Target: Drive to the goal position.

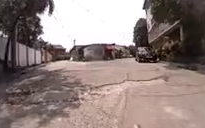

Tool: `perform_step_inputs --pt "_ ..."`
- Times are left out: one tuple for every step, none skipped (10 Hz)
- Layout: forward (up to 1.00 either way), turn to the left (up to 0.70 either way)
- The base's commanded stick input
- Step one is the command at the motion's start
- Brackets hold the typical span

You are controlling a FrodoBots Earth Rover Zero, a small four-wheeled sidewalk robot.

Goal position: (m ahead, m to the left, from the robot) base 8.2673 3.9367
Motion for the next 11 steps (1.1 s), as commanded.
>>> perform_step_inputs --pt "0.70 0.00" --pt "0.70 0.00" --pt "0.70 0.00" --pt "0.70 0.00" --pt "0.70 0.00" --pt "0.70 0.00" --pt "0.70 0.00" --pt "0.70 0.00" --pt "0.70 0.00" --pt "0.70 0.00" --pt "0.70 0.00"
